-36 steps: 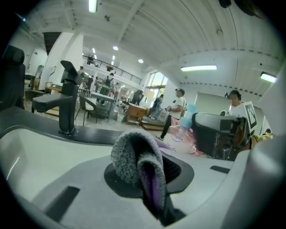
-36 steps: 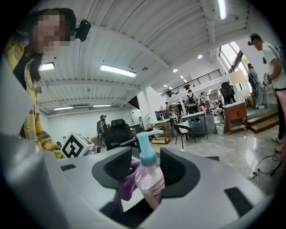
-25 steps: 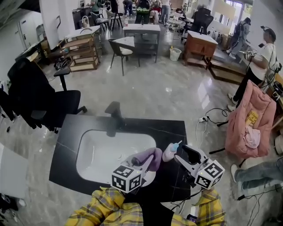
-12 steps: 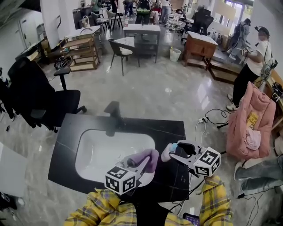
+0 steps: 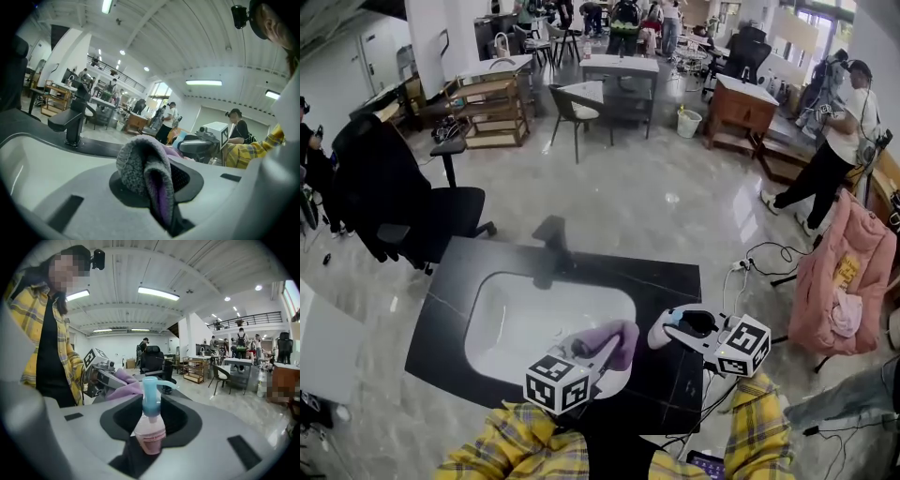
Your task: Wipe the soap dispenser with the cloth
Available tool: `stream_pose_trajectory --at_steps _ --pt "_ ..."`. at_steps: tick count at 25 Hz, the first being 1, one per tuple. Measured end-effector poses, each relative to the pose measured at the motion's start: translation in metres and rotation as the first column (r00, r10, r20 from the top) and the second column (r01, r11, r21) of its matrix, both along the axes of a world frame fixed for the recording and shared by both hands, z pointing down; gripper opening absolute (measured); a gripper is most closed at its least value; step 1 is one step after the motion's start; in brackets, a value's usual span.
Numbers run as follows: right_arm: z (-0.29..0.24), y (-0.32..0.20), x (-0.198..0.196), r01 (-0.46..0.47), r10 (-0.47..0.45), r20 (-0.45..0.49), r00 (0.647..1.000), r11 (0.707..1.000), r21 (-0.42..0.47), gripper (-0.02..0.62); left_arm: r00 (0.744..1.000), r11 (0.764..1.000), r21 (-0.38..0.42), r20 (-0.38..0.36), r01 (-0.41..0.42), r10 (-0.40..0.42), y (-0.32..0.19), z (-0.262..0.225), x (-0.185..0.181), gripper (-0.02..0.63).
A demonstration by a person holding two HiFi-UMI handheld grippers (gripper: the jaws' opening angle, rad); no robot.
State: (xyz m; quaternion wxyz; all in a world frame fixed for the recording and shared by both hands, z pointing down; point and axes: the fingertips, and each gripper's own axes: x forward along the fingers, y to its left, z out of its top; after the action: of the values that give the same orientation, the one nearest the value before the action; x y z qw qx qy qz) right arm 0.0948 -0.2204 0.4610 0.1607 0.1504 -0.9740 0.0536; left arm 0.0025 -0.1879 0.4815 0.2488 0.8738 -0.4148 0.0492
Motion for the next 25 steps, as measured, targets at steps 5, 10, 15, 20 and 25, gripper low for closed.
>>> stream_pose_trajectory --at_steps 5,10,15,20,25 --pt "-0.001 -0.003 0.003 -0.116 0.116 0.047 0.992 0.993 -0.009 0.109 1.0 1.0 -0.008 0.002 0.02 -0.02 -0.001 0.003 -0.002 0.058" --pt "0.0 -0.004 0.007 -0.315 0.314 0.08 0.946 0.949 0.0 0.107 1.0 0.999 -0.02 -0.008 0.025 -0.025 0.001 0.006 0.002 0.058" --pt "0.001 -0.004 0.01 -0.493 0.491 0.106 0.864 0.87 -0.011 0.106 1.0 0.999 -0.028 -0.013 0.016 -0.016 0.006 0.009 0.003 0.058" --pt "0.001 -0.007 0.01 -0.674 0.674 0.072 0.736 0.738 -0.02 0.106 1.0 1.0 -0.025 -0.015 0.013 -0.013 0.01 0.006 0.002 0.058" --pt "0.0 -0.005 0.007 -0.791 0.79 0.06 0.61 0.612 -0.015 0.106 1.0 1.0 -0.019 -0.018 0.022 -0.022 0.016 0.004 -0.003 0.058"
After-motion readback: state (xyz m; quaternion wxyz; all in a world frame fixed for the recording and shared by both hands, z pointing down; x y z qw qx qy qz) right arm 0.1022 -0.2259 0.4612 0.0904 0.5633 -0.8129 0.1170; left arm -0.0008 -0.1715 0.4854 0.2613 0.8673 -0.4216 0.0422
